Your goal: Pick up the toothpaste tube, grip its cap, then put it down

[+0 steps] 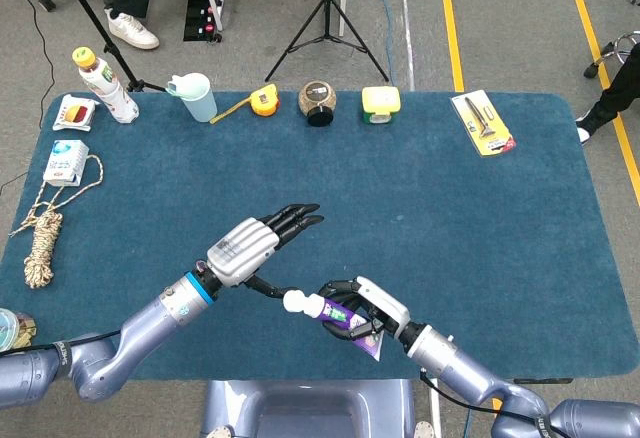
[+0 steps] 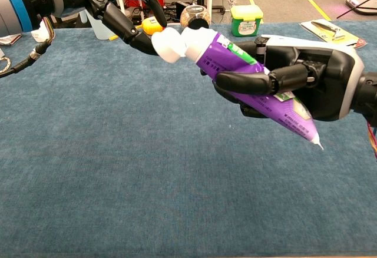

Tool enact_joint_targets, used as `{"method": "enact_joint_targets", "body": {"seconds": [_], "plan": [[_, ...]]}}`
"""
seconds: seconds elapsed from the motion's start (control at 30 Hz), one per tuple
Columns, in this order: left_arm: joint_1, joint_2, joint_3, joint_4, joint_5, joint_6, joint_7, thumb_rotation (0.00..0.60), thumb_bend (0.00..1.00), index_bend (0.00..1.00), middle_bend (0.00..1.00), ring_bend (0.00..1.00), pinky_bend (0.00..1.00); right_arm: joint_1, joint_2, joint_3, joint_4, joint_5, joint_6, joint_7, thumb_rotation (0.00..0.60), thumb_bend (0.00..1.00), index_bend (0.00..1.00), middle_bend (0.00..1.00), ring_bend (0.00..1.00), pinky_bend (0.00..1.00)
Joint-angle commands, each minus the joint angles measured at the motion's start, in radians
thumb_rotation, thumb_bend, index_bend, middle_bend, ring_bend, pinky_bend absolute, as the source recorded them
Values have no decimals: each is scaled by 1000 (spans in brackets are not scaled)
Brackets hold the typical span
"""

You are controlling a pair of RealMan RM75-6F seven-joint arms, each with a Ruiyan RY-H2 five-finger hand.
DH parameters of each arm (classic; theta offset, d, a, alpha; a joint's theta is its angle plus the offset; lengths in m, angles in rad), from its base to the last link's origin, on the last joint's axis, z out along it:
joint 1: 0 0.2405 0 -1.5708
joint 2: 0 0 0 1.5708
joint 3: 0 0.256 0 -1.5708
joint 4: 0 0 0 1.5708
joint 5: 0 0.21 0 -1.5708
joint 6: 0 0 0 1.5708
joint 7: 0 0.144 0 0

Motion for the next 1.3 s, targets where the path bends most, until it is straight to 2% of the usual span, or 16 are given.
{"method": "enact_joint_targets", "body": {"seconds": [0.03, 0.8, 0.97, 1.07, 1.13, 1.2, 1.27, 1.3], "plan": [[-3, 9, 1, -10, -6, -8, -7, 497, 153, 0, 12, 0, 272, 2, -2, -2, 4, 5, -2, -6, 600, 556, 870, 963, 1000, 1000], [-35, 18, -4, -35, -67, -59, -30, 483, 153, 0, 12, 0, 272, -3, -21, -22, 2, 14, 13, -97, 600, 565, 872, 963, 1000, 1000], [-23, 43, -10, -50, -58, -39, -50, 468, 153, 0, 12, 0, 272, -11, -24, -24, 18, 42, 9, -114, 600, 565, 872, 963, 1000, 1000], [-11, 75, -10, -73, -66, -37, -76, 394, 153, 3, 12, 0, 272, -20, -32, -19, 27, 84, 3, -129, 600, 565, 871, 963, 1000, 1000], [-6, 96, -9, -85, -84, -48, -92, 298, 152, 9, 12, 0, 272, -25, -38, -12, 30, 109, -2, -140, 600, 564, 871, 963, 1000, 1000], [-6, 105, -11, -90, -102, -57, -103, 141, 143, 16, 12, 1, 272, -29, -45, -7, 30, 125, -4, -141, 600, 564, 871, 963, 1000, 1000], [-9, 108, -15, -94, -126, -70, -118, 39, 127, 20, 12, 1, 272, -32, -55, -1, 29, 137, -5, -141, 600, 565, 870, 963, 1000, 1000], [-11, 109, -19, -96, -139, -79, -128, 8, 115, 21, 12, 1, 269, -33, -59, 1, 30, 141, -7, -143, 600, 565, 870, 963, 1000, 1000]]}}
